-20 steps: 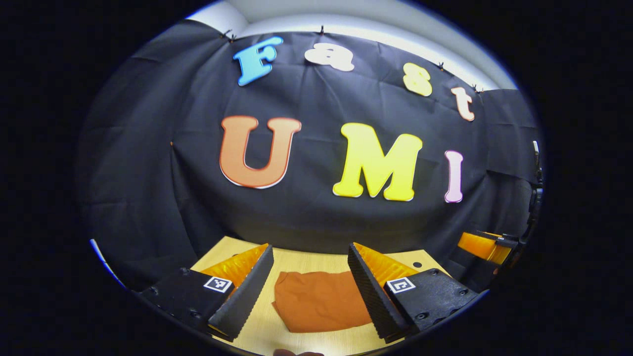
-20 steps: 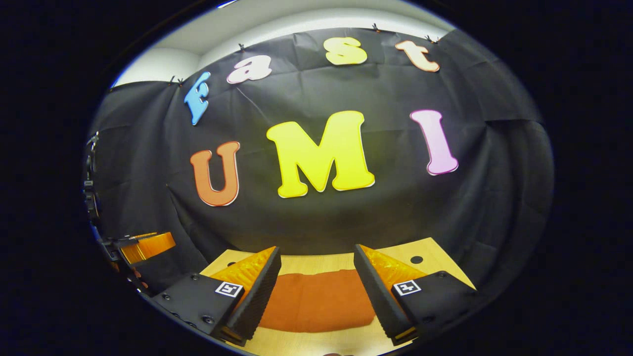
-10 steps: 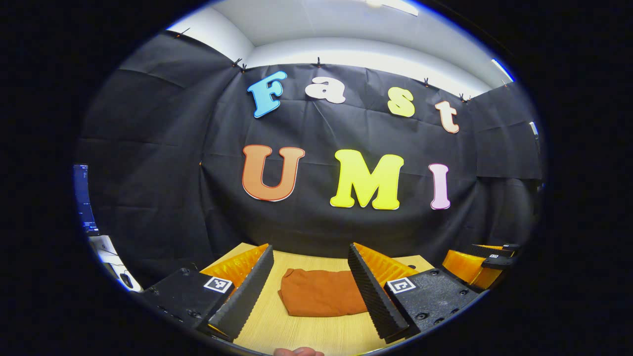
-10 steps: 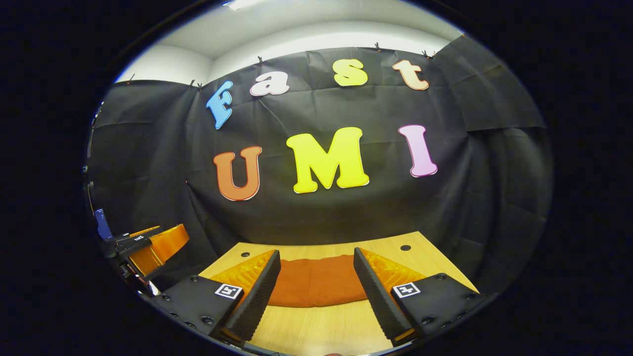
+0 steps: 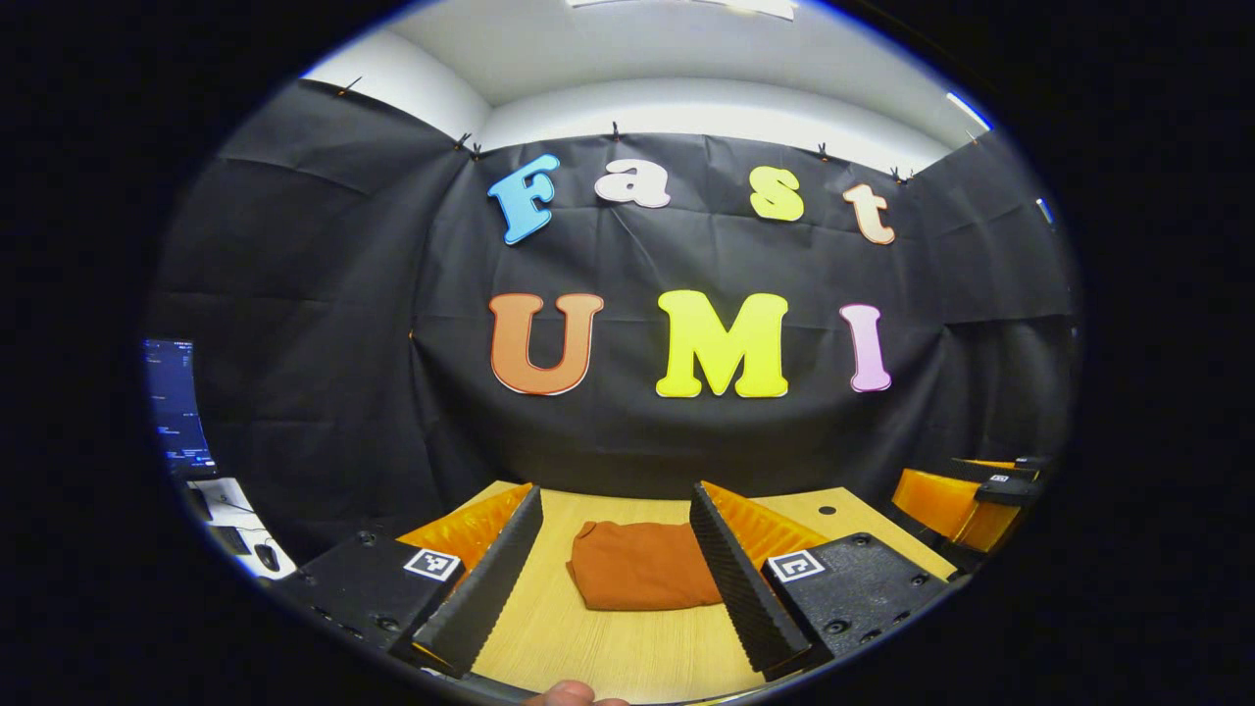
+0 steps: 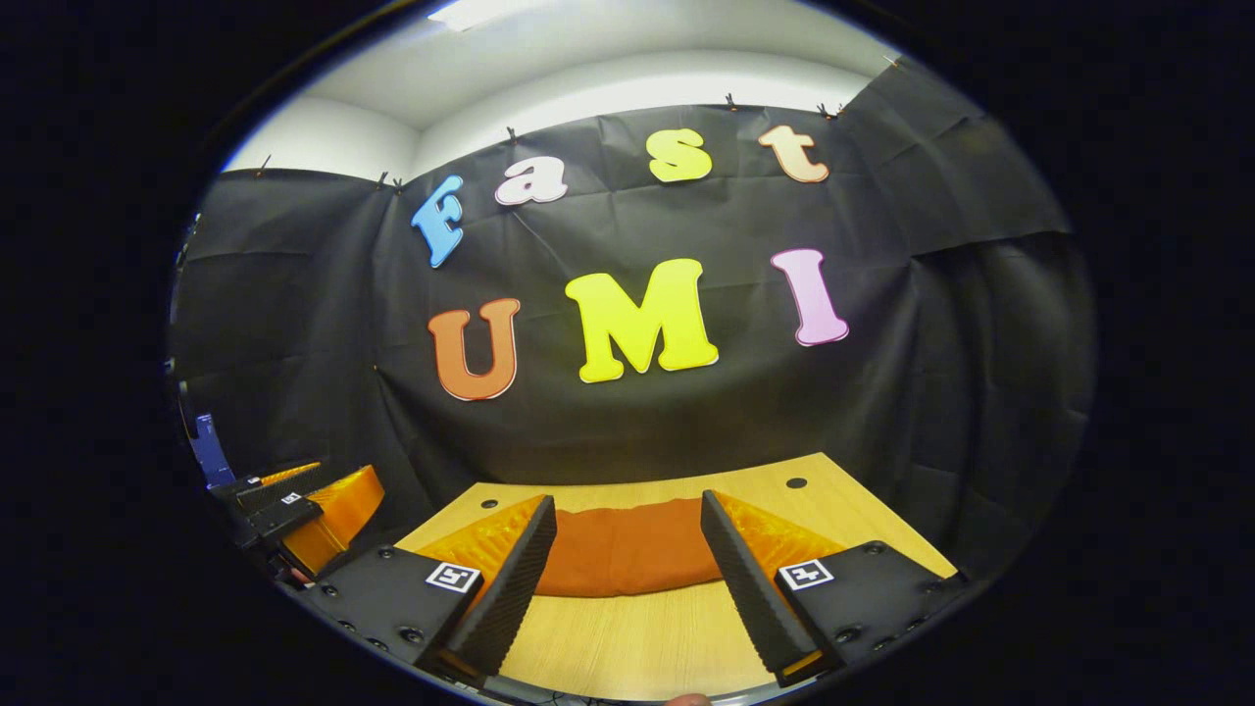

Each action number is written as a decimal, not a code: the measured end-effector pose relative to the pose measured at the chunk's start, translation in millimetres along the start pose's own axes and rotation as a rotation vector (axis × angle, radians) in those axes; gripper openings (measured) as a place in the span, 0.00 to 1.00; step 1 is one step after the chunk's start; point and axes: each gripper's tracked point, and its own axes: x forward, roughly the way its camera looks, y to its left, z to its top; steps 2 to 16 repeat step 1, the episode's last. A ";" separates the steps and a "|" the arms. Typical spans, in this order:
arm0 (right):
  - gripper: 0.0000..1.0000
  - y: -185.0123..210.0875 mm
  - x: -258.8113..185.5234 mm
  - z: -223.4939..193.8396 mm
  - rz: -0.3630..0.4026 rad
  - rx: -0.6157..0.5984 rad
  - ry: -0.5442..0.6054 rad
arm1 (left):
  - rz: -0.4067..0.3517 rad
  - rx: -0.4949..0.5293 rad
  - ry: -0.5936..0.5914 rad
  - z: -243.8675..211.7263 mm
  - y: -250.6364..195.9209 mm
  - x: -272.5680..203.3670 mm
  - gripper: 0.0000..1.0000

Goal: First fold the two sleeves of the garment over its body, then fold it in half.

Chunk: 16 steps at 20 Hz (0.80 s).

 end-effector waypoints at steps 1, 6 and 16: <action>0.93 2.2 -0.6 -1.1 0.006 -0.012 -0.005 | -0.002 0.002 -0.006 -1.2 -1.1 -0.2 0.98; 0.93 2.2 -0.6 -1.1 0.006 -0.012 -0.005 | -0.002 0.002 -0.006 -1.2 -1.1 -0.2 0.98; 0.93 2.2 -0.6 -1.1 0.006 -0.012 -0.005 | -0.002 0.002 -0.006 -1.2 -1.1 -0.2 0.98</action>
